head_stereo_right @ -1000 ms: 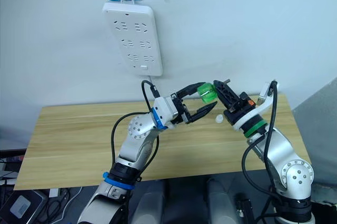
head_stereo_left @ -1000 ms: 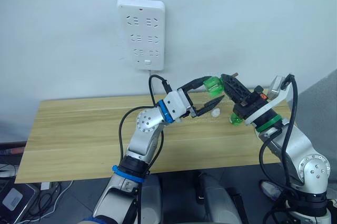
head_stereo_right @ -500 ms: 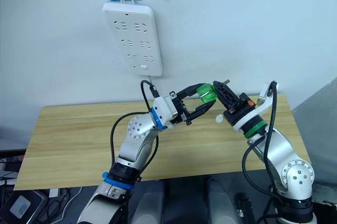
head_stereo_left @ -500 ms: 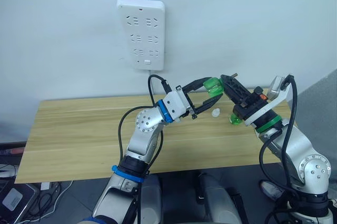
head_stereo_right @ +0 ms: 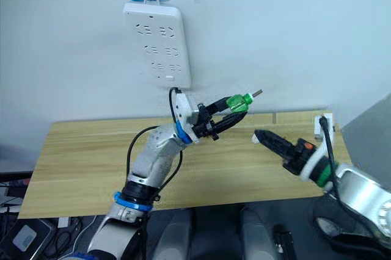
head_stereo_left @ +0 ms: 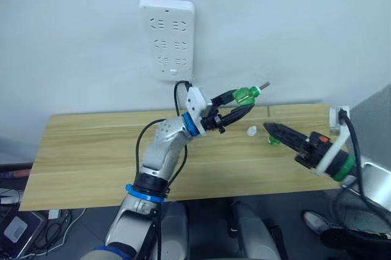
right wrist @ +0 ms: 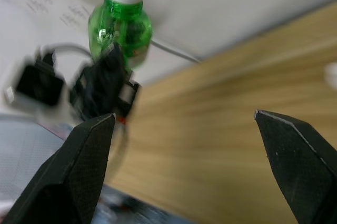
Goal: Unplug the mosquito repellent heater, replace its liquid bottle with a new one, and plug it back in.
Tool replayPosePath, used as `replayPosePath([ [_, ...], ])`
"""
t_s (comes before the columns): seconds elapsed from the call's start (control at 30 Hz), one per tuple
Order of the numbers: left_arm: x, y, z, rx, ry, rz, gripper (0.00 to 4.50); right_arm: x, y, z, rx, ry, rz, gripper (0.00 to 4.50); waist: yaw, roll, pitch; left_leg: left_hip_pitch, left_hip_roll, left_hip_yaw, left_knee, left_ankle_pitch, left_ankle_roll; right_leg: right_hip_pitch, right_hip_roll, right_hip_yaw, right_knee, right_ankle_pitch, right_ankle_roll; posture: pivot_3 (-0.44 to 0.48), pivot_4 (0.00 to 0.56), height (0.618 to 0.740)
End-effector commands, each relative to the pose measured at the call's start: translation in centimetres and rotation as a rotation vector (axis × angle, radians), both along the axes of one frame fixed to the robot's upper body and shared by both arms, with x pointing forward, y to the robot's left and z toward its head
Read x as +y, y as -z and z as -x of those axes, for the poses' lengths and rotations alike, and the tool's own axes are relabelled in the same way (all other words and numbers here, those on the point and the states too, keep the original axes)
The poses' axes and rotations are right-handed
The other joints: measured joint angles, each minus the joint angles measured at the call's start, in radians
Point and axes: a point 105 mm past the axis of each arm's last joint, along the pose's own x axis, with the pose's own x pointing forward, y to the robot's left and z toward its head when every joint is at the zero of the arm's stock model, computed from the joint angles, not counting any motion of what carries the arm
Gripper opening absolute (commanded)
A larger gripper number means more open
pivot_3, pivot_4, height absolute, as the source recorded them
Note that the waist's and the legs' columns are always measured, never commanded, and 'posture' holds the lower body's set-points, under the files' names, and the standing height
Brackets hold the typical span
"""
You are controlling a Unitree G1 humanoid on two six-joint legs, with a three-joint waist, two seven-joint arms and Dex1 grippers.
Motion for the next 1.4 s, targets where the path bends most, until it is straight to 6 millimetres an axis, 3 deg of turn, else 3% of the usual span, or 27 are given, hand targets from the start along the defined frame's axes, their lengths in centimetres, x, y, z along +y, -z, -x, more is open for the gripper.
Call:
replayPosePath([
  [0.03,0.9,-0.9,1.2,0.236,0.193,0.070,2.28,-2.9,0.8,0.1,0.044,0.017,0.196,4.48,-0.009,0.000,0.000,0.000,0.001,0.000,0.000,0.000,0.000,0.000,0.001,0.000,0.000,0.000,0.000,0.200,0.288,0.740],
  [0.17,2.8,-0.1,2.1,0.472,0.325,0.064,2.28,-7.6,3.3,-0.8,0.094,0.069,0.517,4.48,-0.020,0.000,0.000,0.001,0.000,0.000,0.000,0.000,0.001,0.000,0.001,0.000,0.001,0.000,0.000,0.199,0.295,0.740],
  [0.33,4.6,0.2,3.4,0.686,0.446,0.091,2.28,-12.1,5.7,-2.1,0.167,0.144,0.699,4.48,-0.023,0.000,0.000,0.001,0.000,0.000,0.000,0.000,0.001,-0.001,0.001,0.000,0.000,0.000,0.000,0.204,0.304,0.740],
  [0.57,5.3,1.3,5.3,0.752,0.486,0.047,2.28,-11.8,7.4,-4.6,0.165,0.096,0.792,4.48,-0.023,0.000,0.000,0.001,0.001,0.001,-0.001,0.000,0.000,-0.001,0.001,0.000,0.000,0.000,0.000,0.219,0.331,0.740],
  [0.73,5.2,1.5,5.8,0.741,0.472,0.033,2.28,-13.0,7.9,-6.5,0.180,0.150,0.861,4.48,-0.019,0.000,0.001,0.001,0.000,0.001,-0.001,0.000,0.000,-0.001,0.000,0.000,0.000,0.000,0.000,0.231,0.343,0.740],
  [0.97,5.3,1.7,6.6,0.733,0.470,-0.002,2.28,-13.5,9.9,-7.3,0.254,0.117,0.918,4.48,-0.018,0.000,0.001,0.001,0.000,0.001,-0.001,0.000,0.000,-0.001,0.000,0.000,-0.001,0.000,0.000,0.253,0.354,0.740],
  [1.4,5.6,2.2,7.9,0.750,0.489,-0.019,2.28,-13.4,10.9,-8.5,0.277,-0.001,0.921,4.48,-0.018,0.000,0.003,0.001,0.000,0.002,-0.002,0.000,0.000,-0.001,0.000,0.001,-0.001,0.000,0.001,0.270,0.368,0.740],
])
